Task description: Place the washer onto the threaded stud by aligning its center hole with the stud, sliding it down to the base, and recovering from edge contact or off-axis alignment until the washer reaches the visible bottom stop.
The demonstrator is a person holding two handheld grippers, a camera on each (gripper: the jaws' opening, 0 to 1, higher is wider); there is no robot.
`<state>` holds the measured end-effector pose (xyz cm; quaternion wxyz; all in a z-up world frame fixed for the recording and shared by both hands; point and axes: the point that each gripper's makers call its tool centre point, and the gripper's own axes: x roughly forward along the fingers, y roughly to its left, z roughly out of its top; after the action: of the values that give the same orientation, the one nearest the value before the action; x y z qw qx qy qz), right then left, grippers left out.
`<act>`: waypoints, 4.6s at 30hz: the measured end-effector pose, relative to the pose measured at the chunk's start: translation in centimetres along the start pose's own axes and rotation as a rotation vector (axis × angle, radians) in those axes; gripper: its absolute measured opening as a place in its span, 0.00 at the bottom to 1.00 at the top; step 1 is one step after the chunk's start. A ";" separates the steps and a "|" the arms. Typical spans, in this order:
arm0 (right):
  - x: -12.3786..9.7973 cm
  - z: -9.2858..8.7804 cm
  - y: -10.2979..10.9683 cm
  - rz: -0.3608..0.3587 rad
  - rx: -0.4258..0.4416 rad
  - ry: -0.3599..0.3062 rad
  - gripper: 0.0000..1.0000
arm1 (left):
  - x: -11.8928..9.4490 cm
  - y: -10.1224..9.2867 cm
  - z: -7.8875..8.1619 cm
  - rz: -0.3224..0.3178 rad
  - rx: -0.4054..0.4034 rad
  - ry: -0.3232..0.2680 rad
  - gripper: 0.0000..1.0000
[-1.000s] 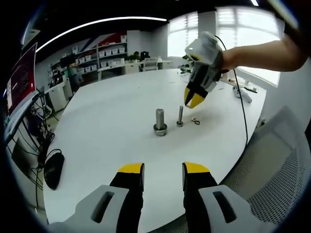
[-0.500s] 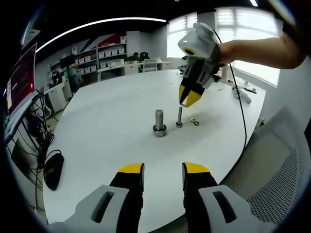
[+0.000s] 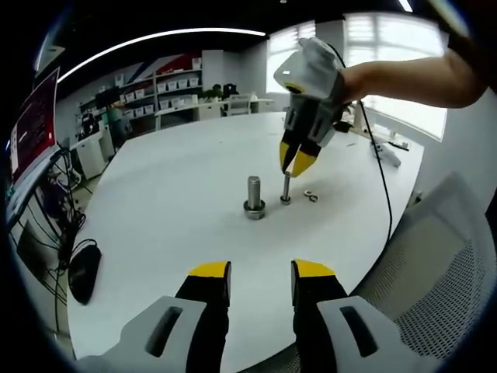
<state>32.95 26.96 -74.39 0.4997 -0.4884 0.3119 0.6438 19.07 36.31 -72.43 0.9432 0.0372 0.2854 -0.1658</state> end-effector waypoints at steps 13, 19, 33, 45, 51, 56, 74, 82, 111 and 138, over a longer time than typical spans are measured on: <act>2.7 -1.2 0.0 0.027 0.005 0.059 0.13 | 0.0 0.1 0.0 0.003 -0.003 -0.001 0.29; 3.7 -1.5 -0.2 0.016 -0.003 0.071 0.13 | 0.0 0.2 0.0 0.008 -0.006 -0.002 0.29; 3.9 -2.0 -0.3 0.003 0.017 0.030 0.16 | 0.0 0.2 0.1 0.006 -0.019 -0.006 0.30; 2.3 -4.1 0.4 -0.013 0.125 -0.003 0.18 | 0.0 0.2 0.0 0.005 -0.015 0.000 0.30; 1.6 -5.0 1.2 -0.021 0.174 -0.016 0.18 | 0.0 0.2 0.0 0.005 -0.017 -0.004 0.30; 1.2 -5.7 2.1 -0.017 0.200 -0.025 0.18 | 0.0 0.2 0.0 0.007 -0.018 -0.005 0.30; 2.3 -7.0 4.4 0.056 0.264 -0.015 0.17 | -0.1 0.4 0.0 0.021 -0.023 -0.008 0.28; 3.0 -7.4 3.6 0.042 0.262 0.011 0.18 | -0.1 0.4 0.0 0.017 -0.013 -0.003 0.28; 3.2 -6.8 3.6 -0.033 0.166 0.043 0.14 | -0.1 0.3 0.0 0.017 -0.011 -0.003 0.28; 1.2 -3.9 2.3 -0.116 0.455 -0.152 0.14 | -0.1 0.5 0.0 0.023 -0.010 -0.001 0.28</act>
<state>31.98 23.19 -76.98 0.6551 -0.3307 0.3818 0.5619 19.13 36.78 -72.42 0.9454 0.0355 0.2852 -0.1535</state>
